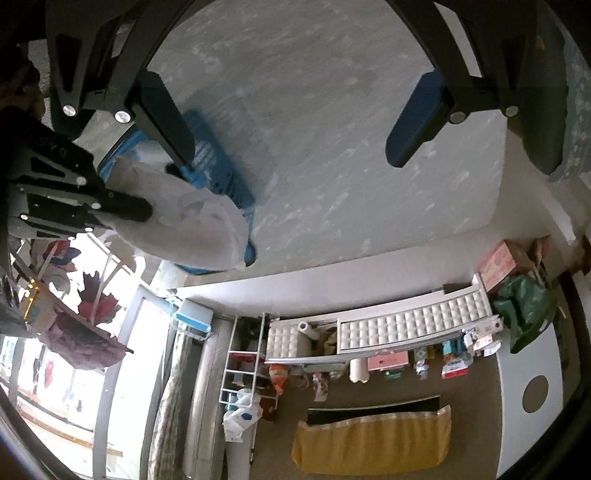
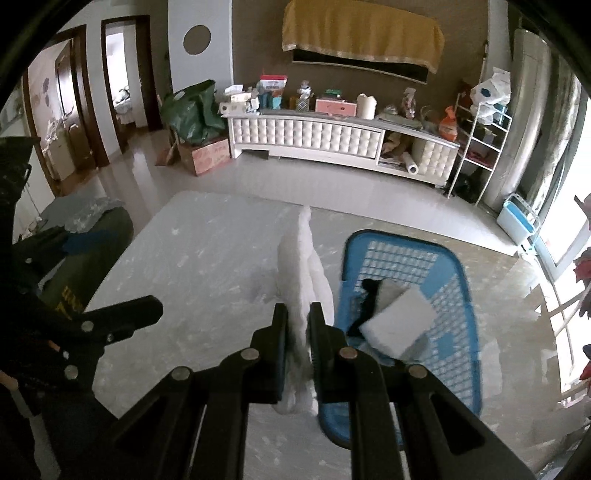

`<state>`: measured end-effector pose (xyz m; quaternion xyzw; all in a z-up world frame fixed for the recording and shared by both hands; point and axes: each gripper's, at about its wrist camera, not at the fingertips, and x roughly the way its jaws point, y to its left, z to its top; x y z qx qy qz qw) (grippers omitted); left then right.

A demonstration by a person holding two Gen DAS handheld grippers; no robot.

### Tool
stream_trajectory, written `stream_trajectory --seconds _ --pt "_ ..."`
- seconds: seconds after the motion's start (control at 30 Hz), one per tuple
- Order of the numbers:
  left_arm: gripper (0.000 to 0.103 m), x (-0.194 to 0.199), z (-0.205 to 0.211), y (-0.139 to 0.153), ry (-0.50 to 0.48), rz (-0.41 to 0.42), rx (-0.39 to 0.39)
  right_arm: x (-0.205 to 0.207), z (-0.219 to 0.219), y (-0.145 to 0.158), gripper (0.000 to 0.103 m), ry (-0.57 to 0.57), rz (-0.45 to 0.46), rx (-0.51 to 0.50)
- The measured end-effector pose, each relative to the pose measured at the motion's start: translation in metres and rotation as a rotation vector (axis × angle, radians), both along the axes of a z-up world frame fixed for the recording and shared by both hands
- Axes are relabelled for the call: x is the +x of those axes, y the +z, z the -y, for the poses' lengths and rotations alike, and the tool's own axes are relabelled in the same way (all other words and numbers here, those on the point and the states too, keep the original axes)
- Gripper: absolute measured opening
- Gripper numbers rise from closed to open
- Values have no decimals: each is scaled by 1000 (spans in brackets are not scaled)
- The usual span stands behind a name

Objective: Organize soft objects
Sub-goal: 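Carry the white cloth over the basket and lower it inside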

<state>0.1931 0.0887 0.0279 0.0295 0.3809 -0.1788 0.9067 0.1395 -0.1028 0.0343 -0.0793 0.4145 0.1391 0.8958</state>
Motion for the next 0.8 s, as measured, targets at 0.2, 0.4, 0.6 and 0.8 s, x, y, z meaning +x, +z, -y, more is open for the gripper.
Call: stream_trajectory --seconds 0.2,0.4,0.6,0.8 --pt "103 3 25 12 -29 21 -10 -2 29 15 10 -39 59 -13" --pt "103 9 47 14 -63 22 6 3 50 15 9 -84 100 -42" --pt "103 23 68 3 -92 3 22 8 59 9 9 -87 122 -83" --pt "103 33 86 -18 -114 -31 32 17 55 -30 9 -43 78 -141"
